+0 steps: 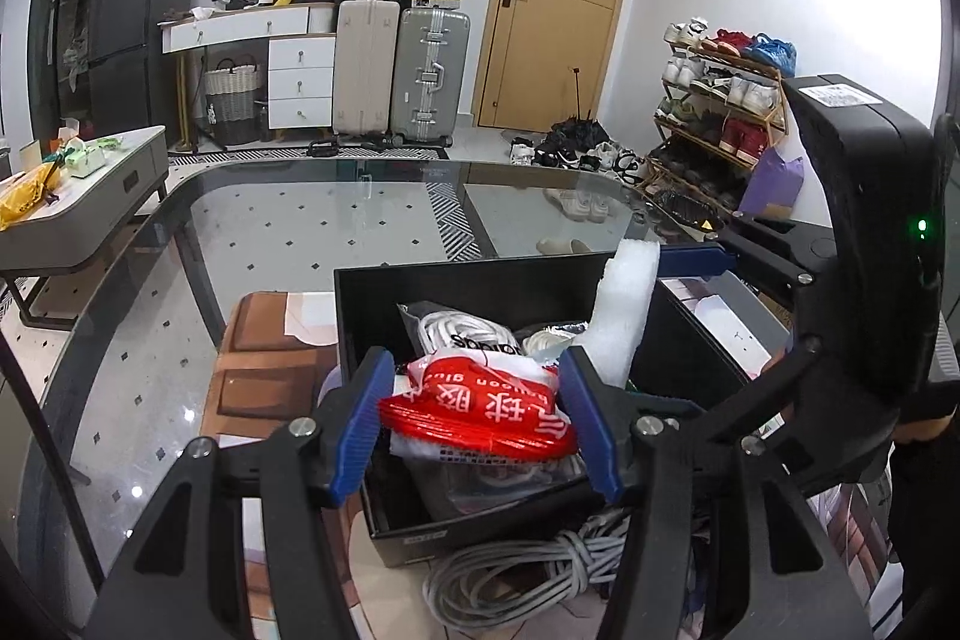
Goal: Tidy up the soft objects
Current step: 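Carry the red packet and foam tube into the box and open both tools, then withdraw both tools toward the white medicine packet and the white cable coil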
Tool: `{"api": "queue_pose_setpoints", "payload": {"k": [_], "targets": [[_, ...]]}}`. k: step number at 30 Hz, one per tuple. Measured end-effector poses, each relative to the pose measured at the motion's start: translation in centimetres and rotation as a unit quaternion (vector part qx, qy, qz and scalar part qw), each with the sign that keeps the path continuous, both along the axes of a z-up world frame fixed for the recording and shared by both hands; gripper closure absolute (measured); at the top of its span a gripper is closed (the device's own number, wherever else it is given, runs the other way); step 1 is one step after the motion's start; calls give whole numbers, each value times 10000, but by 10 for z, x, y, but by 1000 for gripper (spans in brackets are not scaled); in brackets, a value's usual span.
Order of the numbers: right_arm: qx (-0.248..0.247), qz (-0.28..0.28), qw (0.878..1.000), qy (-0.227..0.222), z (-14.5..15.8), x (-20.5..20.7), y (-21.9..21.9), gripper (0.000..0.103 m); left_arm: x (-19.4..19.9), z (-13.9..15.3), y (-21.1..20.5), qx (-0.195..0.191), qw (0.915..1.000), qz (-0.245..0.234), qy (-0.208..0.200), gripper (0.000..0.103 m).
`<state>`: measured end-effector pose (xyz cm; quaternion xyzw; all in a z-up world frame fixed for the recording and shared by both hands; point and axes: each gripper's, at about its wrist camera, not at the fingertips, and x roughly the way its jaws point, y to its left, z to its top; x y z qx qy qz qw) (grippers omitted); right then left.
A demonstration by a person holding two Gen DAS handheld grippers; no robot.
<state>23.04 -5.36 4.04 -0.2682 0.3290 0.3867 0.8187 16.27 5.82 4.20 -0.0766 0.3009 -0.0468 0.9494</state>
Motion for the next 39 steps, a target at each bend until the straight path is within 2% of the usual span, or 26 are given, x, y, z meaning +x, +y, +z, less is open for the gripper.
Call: {"api": "queue_pose_setpoints", "payload": {"k": [9, 11, 14, 17, 24, 27, 33, 39], "targets": [[140, 162, 9991, 358, -3, 2, -4, 10, -1, -1, 9, -45, 9999, -110, -40, 46], [98, 185, 9992, 337, -2, 4, -4, 8, -2, -2, 10, -47, 9999, -101, -44, 46], [-38, 91, 9999, 80, -1, 2, -2, 1, -2, -3, 8, 11, 9999, -96, -27, 45], [-154, 39, 9998, -138, 2, -1, -3, 1, -2, -3, 5, 27, 9999, -130, 27, 40], [-141, -281, 9986, -435, 12, -19, -26, 1, -15, 6, -4, 149, 9996, -202, -98, 4], [74, -445, 9979, -458, 18, -30, -40, 1, -21, 9, -2, 174, 9997, -75, -131, 0], [386, -923, 9936, -530, 26, -45, -60, 1, -32, 10, 8, 117, 9998, 155, -67, 0], [784, -1401, 9866, -275, 30, -64, -85, 1, -52, 10, 18, 58, 9996, 279, -57, 0]]}}
